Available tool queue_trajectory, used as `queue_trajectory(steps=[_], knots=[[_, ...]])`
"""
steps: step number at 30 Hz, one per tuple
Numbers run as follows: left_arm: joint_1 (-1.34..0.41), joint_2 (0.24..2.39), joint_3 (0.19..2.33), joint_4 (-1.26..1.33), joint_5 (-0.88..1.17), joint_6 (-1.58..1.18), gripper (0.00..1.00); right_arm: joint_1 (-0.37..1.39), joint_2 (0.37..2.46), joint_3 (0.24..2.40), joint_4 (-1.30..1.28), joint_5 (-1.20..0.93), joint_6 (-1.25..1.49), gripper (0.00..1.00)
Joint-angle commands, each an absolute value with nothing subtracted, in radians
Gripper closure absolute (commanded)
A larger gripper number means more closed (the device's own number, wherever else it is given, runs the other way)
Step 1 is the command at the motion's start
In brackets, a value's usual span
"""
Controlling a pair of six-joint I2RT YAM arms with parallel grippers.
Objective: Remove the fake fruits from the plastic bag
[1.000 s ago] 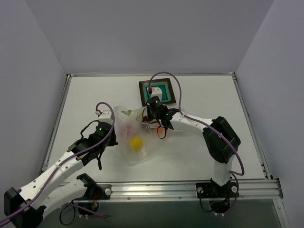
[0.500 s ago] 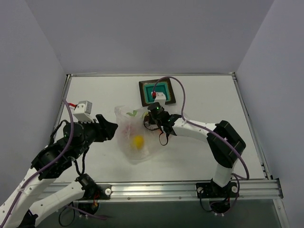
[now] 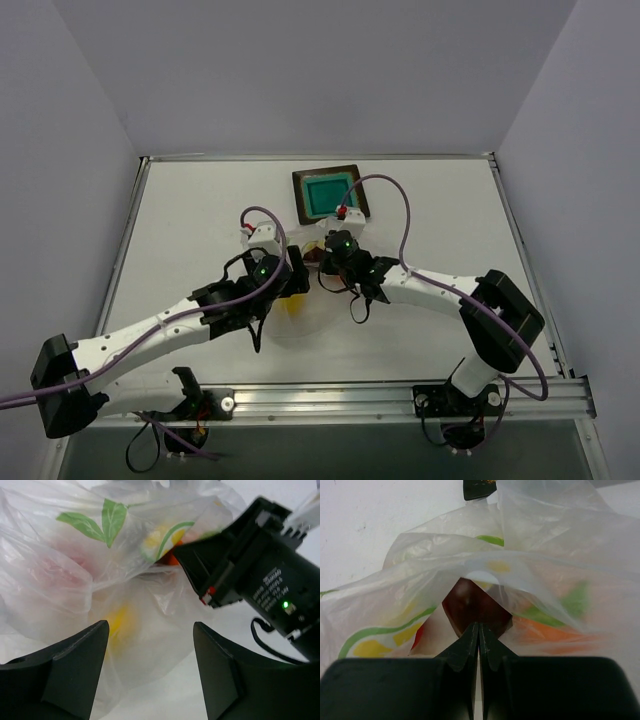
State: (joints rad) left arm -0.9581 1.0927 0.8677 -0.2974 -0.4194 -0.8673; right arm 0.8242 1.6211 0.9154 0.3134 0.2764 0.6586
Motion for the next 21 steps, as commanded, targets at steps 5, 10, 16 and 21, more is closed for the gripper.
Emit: queue_trajectory(steps=[5,10,16,21], knots=[[-0.977,1.135,0.908,-0.203,-0.673,-0.801,0.42,0.839,1.546,0.864,0.371,0.268,0.687,1.0],[-0.968,1.219,0.936,-0.233,-0.729,-0.739,0.42,0.839,1.549,0.853,0.38,0.268,0.684,1.0],[-0.897,1.284,0.946,-0.137,-0.549,-0.643,0.58,0.839,1.568,0.838,0.403,0.252,0.67,1.0],[-0.871,1.391,1.06,-0.195,-0.513,-0.536,0.32,0.842,1.575,0.83,0.426,0.21,0.641,1.0]])
